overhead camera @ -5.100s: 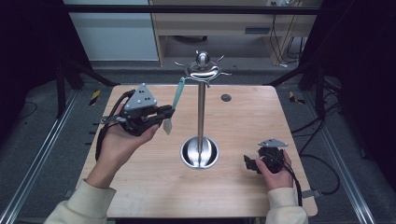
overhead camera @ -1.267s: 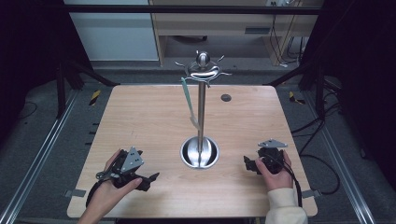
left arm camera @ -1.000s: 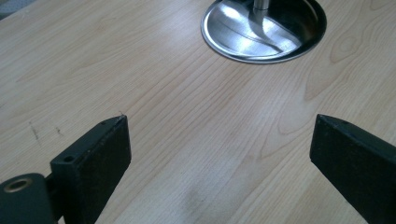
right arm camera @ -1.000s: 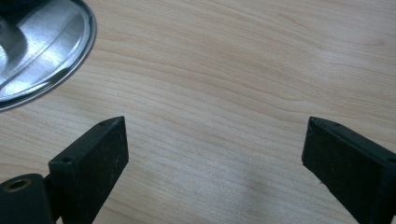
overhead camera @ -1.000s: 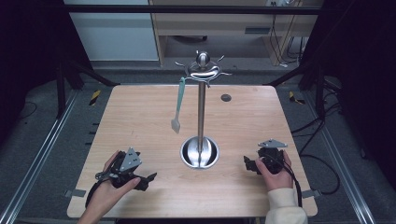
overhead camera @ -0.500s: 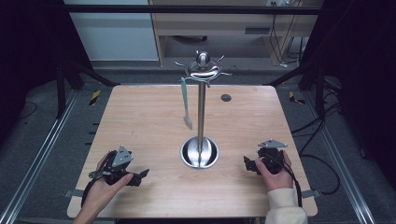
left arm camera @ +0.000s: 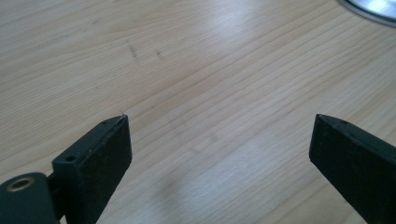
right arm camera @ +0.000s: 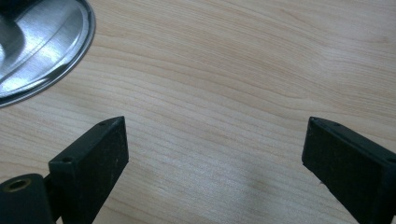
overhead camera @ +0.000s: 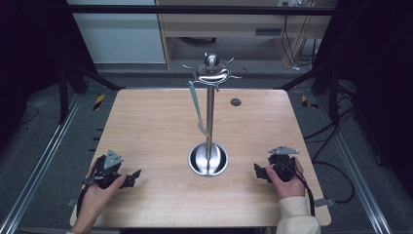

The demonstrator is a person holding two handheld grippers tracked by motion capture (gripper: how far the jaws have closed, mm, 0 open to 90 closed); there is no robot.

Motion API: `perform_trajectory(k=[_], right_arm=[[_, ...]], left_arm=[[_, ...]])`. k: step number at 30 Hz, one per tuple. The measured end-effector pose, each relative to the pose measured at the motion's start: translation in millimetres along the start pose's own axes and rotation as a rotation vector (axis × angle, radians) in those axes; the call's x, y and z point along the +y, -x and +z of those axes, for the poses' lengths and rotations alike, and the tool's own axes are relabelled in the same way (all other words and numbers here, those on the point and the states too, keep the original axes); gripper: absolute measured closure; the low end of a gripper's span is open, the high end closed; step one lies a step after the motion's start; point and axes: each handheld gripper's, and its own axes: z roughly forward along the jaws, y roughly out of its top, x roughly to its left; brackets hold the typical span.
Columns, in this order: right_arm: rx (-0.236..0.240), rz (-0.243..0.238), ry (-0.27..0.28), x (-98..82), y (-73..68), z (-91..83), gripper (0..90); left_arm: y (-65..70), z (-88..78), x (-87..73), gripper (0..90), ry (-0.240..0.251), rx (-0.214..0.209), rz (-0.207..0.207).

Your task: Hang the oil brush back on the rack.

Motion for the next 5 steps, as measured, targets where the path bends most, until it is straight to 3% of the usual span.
perform_trajectory(k=[5], right_arm=[[0.000,0.000,0.002,-0.5,1.5,-0.3,7.8]], left_arm=[[-4.7,0.7,-1.4,5.4,-0.002,0.019,-0.007]])
